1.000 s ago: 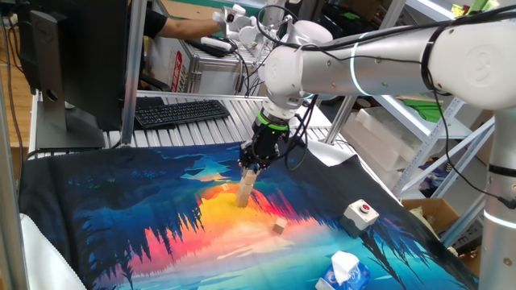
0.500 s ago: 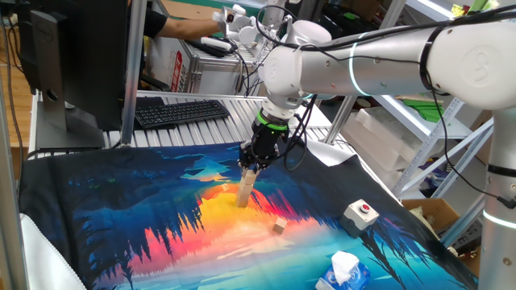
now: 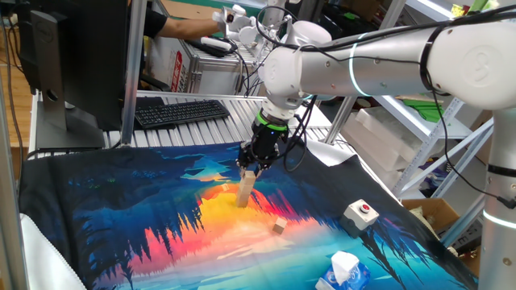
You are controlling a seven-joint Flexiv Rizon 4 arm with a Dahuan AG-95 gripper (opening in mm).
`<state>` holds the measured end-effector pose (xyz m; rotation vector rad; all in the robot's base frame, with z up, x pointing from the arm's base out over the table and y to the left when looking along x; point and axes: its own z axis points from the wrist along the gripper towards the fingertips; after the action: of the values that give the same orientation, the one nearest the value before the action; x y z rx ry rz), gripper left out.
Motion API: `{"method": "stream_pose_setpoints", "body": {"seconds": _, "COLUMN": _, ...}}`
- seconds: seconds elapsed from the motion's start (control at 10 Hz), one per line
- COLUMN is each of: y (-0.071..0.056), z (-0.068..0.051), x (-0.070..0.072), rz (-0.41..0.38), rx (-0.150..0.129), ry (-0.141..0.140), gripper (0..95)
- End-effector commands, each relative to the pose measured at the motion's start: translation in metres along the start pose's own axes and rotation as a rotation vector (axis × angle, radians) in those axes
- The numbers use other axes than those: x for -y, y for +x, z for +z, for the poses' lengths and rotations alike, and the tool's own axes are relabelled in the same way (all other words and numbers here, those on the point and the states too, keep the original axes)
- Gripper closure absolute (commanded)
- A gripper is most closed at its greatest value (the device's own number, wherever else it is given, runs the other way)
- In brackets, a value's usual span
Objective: Stack the blocks in a vertical line of five
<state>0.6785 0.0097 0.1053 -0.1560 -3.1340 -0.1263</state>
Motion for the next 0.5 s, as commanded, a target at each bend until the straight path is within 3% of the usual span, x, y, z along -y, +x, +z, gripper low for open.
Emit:
{"method": "stream_pose_setpoints", "body": {"seconds": 0.1, "y": 0.0002, "z": 0.0004, "x": 0.0008, "rz": -0.009, "rx": -0.029, "ry": -0.012, "gripper": 57.0}}
{"method": "stream_pose_setpoints", "body": {"seconds": 0.2, "y": 0.0002, "z": 0.0005, "x": 0.001, "rz": -0.012, "rx": -0.03, "ry": -0.012, "gripper": 38.0}}
{"method": "stream_pose_setpoints", "body": {"seconds": 0.4, "y": 0.0002, "z": 0.0002, "x": 0.0014, "rz": 0.01, "rx": -0.036, "ry": -0.029, "gripper": 38.0}}
{"method": "stream_pose_setpoints", "body": {"seconds": 0.5, "y": 0.0002, "z": 0.0002, "x": 0.0014, "rz": 0.031, "rx": -0.037, "ry": -0.029, "gripper": 19.0}}
